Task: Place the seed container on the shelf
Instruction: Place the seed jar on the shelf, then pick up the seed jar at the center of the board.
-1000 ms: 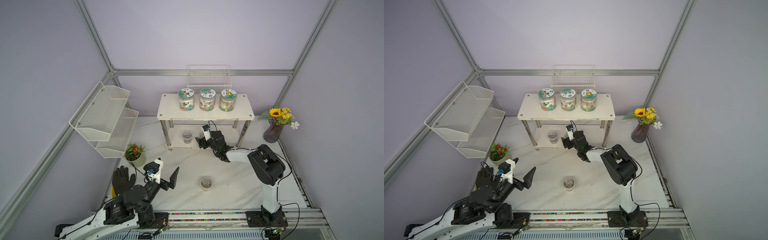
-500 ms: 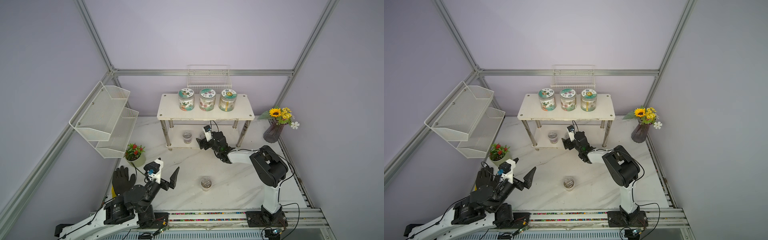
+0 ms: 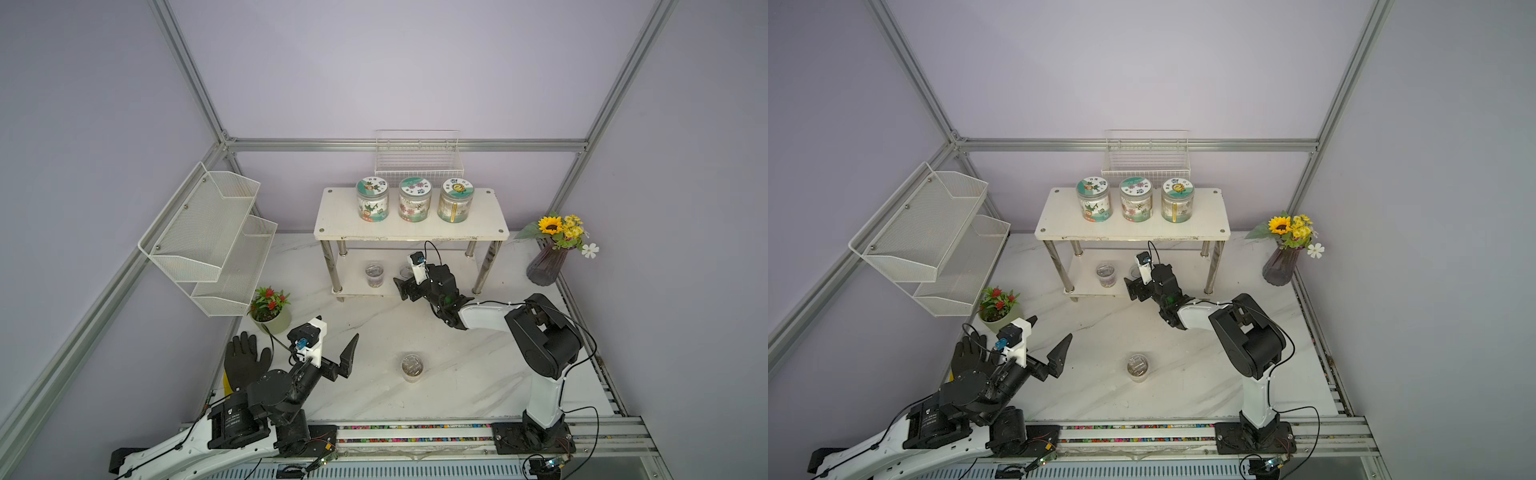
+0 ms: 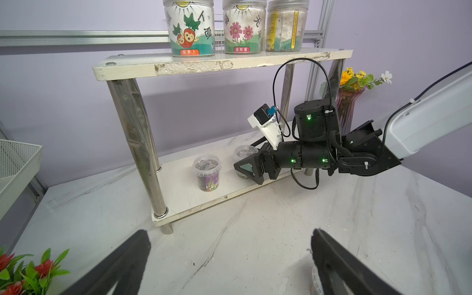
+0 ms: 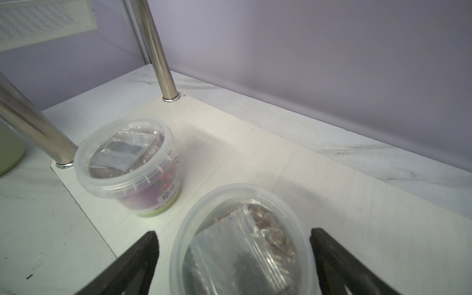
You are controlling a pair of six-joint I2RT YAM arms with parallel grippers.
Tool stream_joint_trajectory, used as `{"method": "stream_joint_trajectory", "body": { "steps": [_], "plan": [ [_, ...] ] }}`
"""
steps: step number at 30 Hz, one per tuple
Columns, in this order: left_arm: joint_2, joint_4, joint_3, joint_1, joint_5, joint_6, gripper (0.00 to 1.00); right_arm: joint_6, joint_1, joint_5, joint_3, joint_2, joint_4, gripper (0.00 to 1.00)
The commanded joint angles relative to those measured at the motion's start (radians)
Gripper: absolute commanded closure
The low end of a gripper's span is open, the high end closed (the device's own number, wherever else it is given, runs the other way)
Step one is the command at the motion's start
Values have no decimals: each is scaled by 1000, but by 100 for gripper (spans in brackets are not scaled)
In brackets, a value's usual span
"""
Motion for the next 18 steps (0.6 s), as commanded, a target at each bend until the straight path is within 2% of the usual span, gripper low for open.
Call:
{"method": "stream_joint_trajectory", "body": {
  "steps": [1,18],
  "plan": [
    [8,6,29,7,2,21,0,12,-10,4,-27,-42,36,4],
    [9,7,30,7,3,23,0,29,-11,1,-116,-101,58,3]
  ]
}}
